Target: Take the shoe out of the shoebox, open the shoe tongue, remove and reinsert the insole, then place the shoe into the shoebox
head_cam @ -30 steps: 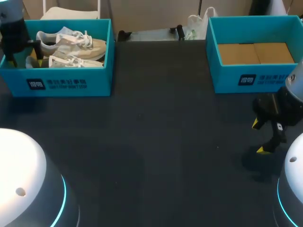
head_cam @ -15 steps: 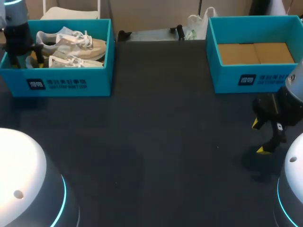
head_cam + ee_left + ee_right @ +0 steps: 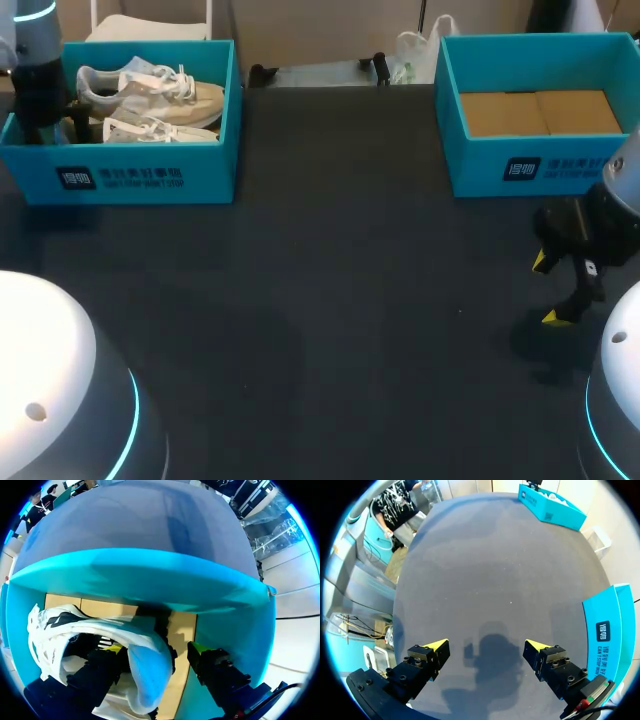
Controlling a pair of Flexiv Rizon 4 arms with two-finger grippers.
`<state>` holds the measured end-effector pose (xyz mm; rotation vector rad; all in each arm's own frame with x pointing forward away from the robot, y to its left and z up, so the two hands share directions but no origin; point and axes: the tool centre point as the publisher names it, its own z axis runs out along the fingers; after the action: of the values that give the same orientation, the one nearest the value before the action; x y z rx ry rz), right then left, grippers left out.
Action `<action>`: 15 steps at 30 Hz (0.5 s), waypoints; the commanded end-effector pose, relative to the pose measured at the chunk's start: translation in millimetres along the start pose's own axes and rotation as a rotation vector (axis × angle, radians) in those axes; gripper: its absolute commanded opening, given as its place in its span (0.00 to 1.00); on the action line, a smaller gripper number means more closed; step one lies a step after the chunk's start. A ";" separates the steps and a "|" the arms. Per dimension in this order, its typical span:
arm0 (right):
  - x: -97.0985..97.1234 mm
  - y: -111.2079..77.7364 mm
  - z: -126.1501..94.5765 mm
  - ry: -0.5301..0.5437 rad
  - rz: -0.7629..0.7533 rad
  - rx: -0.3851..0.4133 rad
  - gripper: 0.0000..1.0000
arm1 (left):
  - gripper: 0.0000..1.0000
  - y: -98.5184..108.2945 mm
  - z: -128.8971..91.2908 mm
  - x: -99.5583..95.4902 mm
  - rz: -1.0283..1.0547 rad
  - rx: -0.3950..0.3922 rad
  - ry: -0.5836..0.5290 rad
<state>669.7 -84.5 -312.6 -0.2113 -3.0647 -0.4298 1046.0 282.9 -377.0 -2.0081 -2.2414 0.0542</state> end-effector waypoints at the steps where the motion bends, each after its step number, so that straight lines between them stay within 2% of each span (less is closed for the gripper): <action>1: 1.1 0.4 0.6 -0.003 0.001 0.004 1.00 | 0.73 5.7 4.8 -0.1 -0.002 0.012 -0.002; 5: 1.1 0.4 0.6 -0.003 0.001 0.004 1.00 | 0.73 4.3 8.0 0.1 0.003 0.016 0.001; 11: 1.1 0.4 0.6 -0.003 0.001 0.004 1.00 | 0.58 5.1 12.5 -0.5 0.009 0.020 0.018; 12: 1.1 0.4 0.6 -0.003 0.001 0.004 1.00 | 0.45 5.2 13.4 -0.8 0.009 0.020 0.020; 13: 1.1 0.4 0.6 -0.003 0.001 0.004 1.00 | 0.28 5.1 13.7 -0.9 0.009 0.020 0.022; 14: 1.1 0.4 0.6 -0.003 0.001 0.004 1.00 | 0.00 4.6 13.9 -0.8 0.010 0.020 0.024; 15: 1.1 0.4 0.6 -0.003 0.001 0.004 1.00 | 0.00 3.9 13.7 -0.5 0.010 0.019 0.025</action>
<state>669.7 -84.5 -312.6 -0.2113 -3.0647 -0.4298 1046.8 284.6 -389.7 -2.0009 -2.2093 0.0513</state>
